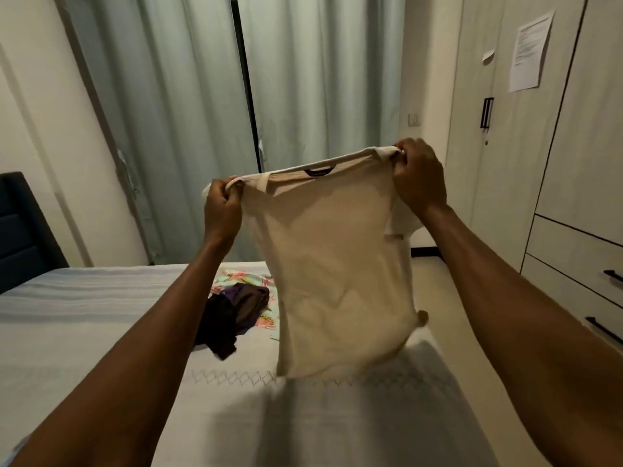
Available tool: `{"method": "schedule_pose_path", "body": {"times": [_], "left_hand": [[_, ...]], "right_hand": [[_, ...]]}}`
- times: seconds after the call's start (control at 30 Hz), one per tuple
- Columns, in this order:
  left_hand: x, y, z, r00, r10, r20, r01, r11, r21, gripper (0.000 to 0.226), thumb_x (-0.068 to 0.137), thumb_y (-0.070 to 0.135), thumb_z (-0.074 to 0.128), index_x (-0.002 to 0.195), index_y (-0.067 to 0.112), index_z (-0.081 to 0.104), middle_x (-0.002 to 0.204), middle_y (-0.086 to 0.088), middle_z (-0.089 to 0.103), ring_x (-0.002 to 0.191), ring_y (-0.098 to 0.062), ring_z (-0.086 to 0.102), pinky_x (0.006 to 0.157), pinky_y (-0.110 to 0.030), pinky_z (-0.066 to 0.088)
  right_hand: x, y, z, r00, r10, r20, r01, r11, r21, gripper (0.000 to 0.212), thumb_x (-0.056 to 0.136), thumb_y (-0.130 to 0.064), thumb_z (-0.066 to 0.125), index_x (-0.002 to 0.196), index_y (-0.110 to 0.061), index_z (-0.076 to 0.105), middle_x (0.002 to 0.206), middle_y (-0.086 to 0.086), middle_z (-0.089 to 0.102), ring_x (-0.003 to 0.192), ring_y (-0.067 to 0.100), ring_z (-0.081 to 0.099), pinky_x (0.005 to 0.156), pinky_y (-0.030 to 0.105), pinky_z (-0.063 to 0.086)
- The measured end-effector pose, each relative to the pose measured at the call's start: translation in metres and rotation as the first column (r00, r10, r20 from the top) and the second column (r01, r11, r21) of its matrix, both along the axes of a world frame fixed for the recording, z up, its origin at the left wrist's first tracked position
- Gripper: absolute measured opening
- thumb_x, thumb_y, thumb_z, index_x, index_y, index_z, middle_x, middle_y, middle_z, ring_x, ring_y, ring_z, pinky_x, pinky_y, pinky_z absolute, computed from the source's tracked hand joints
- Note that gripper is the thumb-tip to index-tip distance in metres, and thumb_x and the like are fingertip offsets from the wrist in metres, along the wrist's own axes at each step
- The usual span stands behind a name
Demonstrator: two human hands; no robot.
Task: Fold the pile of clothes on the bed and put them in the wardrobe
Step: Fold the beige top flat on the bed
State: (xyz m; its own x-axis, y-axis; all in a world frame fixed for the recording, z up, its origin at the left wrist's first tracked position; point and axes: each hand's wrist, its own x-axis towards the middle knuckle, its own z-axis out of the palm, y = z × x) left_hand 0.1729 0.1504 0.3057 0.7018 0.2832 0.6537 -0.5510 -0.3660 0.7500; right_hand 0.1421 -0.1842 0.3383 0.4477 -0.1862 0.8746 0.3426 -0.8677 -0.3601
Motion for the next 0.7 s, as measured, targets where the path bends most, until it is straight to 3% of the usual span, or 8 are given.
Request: {"method": "schedule_pose_path", "body": {"times": [0.13, 0.2, 0.33, 0.43, 0.57, 0.7], "left_hand": [[-0.012, -0.004, 0.004, 0.998, 0.028, 0.052, -0.026, 0.999, -0.04, 0.017, 0.103, 0.025, 0.05, 0.108, 0.012, 0.06, 0.097, 0.001, 0.061, 0.087, -0.011, 0.055, 0.072, -0.017, 0.042], [-0.029, -0.003, -0.003, 1.0, 0.017, 0.025, -0.016, 0.999, -0.044, 0.014, 0.102, 0.027, 0.05, 0.103, 0.015, 0.057, 0.093, 0.001, 0.06, 0.085, -0.014, 0.055, 0.068, -0.018, 0.041], [-0.077, 0.002, -0.046, 0.998, 0.031, -0.056, -0.033, 0.999, -0.031, 0.013, 0.102, 0.023, 0.05, 0.099, 0.013, 0.058, 0.092, -0.002, 0.061, 0.083, -0.014, 0.053, 0.058, -0.005, 0.035], [-0.128, 0.013, -0.101, 0.992, 0.008, -0.129, -0.005, 1.0, 0.028, 0.009, 0.1, 0.018, 0.054, 0.092, 0.014, 0.057, 0.089, -0.002, 0.06, 0.084, -0.018, 0.054, 0.063, -0.016, 0.037], [-0.196, 0.031, -0.2, 0.964, -0.005, -0.265, 0.039, 0.992, 0.121, 0.006, 0.097, 0.013, 0.059, 0.098, 0.012, 0.064, 0.098, -0.005, 0.066, 0.094, -0.023, 0.059, 0.08, -0.032, 0.042], [-0.275, 0.054, -0.304, 0.889, -0.034, -0.457, 0.153, 0.962, 0.225, 0.007, 0.098, 0.015, 0.058, 0.097, 0.014, 0.065, 0.096, -0.005, 0.066, 0.093, -0.023, 0.062, 0.081, -0.035, 0.048]], "right_hand": [[-0.014, -0.007, 0.01, 0.997, -0.008, 0.077, 0.014, 0.997, -0.075, 0.02, 0.096, -0.015, 0.048, 0.106, -0.008, 0.065, 0.102, 0.014, 0.064, 0.097, 0.029, 0.057, 0.074, 0.026, 0.036], [-0.031, -0.008, 0.004, 0.999, -0.023, 0.044, 0.028, 0.993, -0.111, 0.019, 0.096, -0.017, 0.05, 0.105, -0.011, 0.065, 0.099, 0.014, 0.063, 0.094, 0.031, 0.057, 0.071, 0.031, 0.041], [-0.073, -0.01, -0.035, 0.991, -0.069, -0.117, 0.048, 0.983, -0.18, 0.018, 0.096, -0.019, 0.052, 0.106, -0.013, 0.066, 0.095, 0.013, 0.063, 0.092, 0.033, 0.059, 0.066, 0.031, 0.039], [-0.123, -0.007, -0.088, 0.964, -0.087, -0.25, 0.033, 0.977, -0.212, 0.016, 0.096, -0.019, 0.053, 0.104, -0.013, 0.066, 0.098, 0.011, 0.064, 0.094, 0.032, 0.059, 0.067, 0.033, 0.041], [-0.194, 0.001, -0.183, 0.902, -0.045, -0.43, -0.009, 0.993, -0.122, 0.018, 0.095, -0.017, 0.057, 0.108, -0.014, 0.068, 0.107, 0.01, 0.066, 0.1, 0.032, 0.06, 0.075, 0.039, 0.048], [-0.272, 0.014, -0.299, 0.809, -0.03, -0.587, -0.032, 0.995, -0.095, 0.013, 0.096, -0.017, 0.056, 0.106, -0.015, 0.065, 0.104, 0.01, 0.063, 0.098, 0.032, 0.06, 0.079, 0.04, 0.048]]}}
